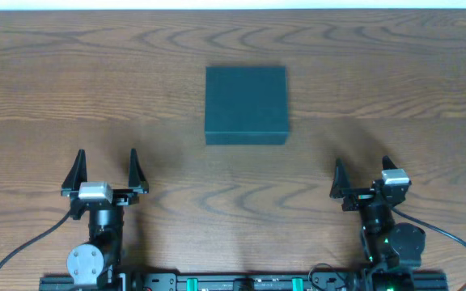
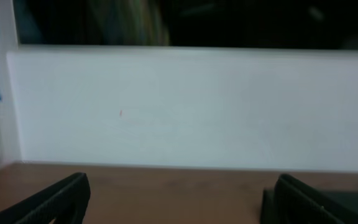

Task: Pack container

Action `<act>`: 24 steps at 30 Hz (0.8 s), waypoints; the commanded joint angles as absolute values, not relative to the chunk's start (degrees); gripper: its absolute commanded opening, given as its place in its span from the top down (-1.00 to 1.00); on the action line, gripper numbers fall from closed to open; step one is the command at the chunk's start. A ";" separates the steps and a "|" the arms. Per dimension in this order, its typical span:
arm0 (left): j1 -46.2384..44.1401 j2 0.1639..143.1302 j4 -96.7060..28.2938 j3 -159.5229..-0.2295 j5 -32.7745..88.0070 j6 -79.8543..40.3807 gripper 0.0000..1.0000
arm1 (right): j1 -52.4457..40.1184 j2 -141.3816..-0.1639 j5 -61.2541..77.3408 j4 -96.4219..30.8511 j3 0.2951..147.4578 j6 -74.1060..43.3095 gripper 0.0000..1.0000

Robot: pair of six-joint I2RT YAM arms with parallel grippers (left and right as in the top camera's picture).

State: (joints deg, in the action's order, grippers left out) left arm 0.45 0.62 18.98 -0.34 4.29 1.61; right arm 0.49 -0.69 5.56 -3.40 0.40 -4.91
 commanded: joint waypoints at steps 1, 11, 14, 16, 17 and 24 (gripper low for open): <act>1.04 0.19 16.01 -0.23 5.87 2.57 -0.90 | 0.08 -0.36 5.41 -3.68 0.32 -3.99 -0.98; 1.04 0.19 -0.36 -0.23 5.39 1.83 -0.91 | 0.08 -0.36 5.41 -3.68 0.32 -3.99 -0.98; 0.99 0.34 -4.10 -0.23 4.43 1.26 -0.91 | 0.08 -0.36 5.41 -3.68 0.32 -3.99 -0.98; 0.99 0.25 -4.16 -0.23 4.25 1.28 -0.90 | 0.08 -0.36 5.41 -3.68 0.32 -3.99 -0.98; 0.99 0.25 -4.16 -0.23 4.10 1.26 -0.90 | 0.08 -0.36 5.41 -3.68 0.32 -3.99 -0.98; 0.99 0.25 -4.10 -0.25 4.10 1.28 -0.91 | 0.08 -0.36 5.41 -3.68 0.32 -3.99 -0.99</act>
